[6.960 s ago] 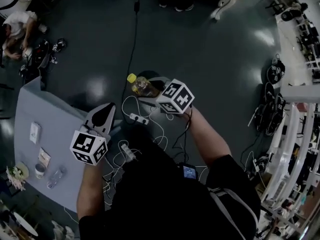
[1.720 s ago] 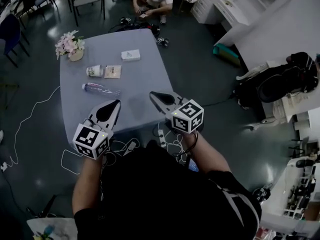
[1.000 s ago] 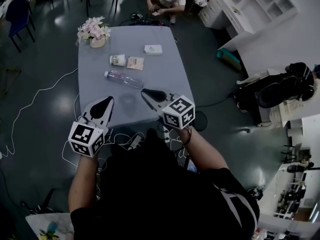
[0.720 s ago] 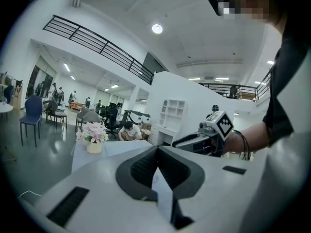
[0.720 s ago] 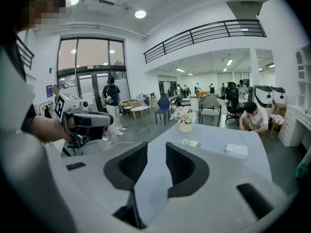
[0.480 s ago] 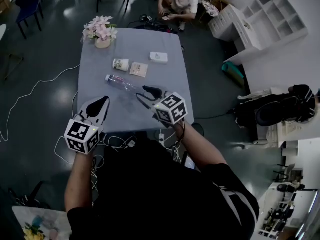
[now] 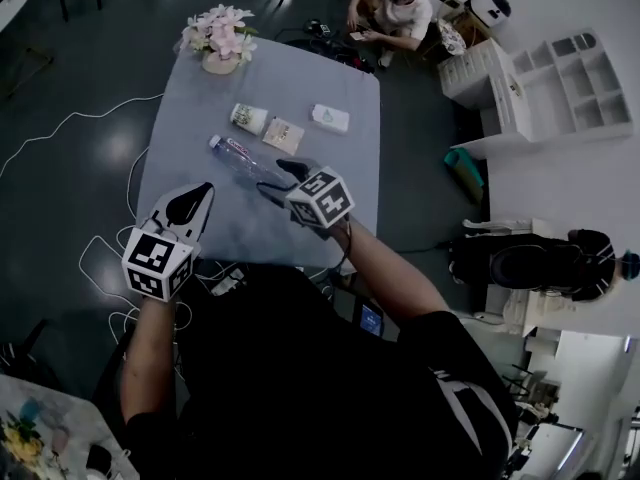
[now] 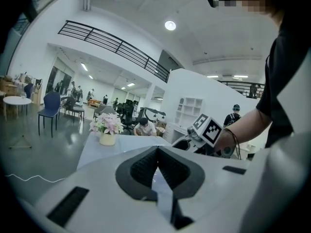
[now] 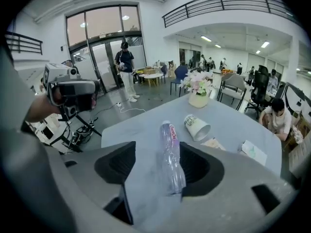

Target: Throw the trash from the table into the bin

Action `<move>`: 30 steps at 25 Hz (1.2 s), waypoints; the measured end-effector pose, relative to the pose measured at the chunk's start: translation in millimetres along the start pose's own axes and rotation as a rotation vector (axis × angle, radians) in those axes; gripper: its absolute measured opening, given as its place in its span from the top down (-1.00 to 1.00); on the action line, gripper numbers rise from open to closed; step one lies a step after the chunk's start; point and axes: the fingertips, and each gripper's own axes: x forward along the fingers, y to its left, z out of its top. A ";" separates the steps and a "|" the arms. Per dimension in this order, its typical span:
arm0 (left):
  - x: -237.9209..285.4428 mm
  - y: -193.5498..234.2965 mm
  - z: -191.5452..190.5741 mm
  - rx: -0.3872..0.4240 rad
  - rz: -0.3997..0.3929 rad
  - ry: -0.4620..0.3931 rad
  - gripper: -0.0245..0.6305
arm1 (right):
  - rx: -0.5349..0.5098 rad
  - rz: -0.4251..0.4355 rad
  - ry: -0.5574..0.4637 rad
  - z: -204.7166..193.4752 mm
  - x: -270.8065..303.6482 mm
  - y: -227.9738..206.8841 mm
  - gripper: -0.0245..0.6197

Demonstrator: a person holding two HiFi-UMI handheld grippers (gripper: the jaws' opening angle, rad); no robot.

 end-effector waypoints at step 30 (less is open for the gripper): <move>3.9 56.3 -33.1 -0.133 0.157 0.033 0.88 | -0.025 0.146 0.528 -61.8 147.7 -37.2 -0.02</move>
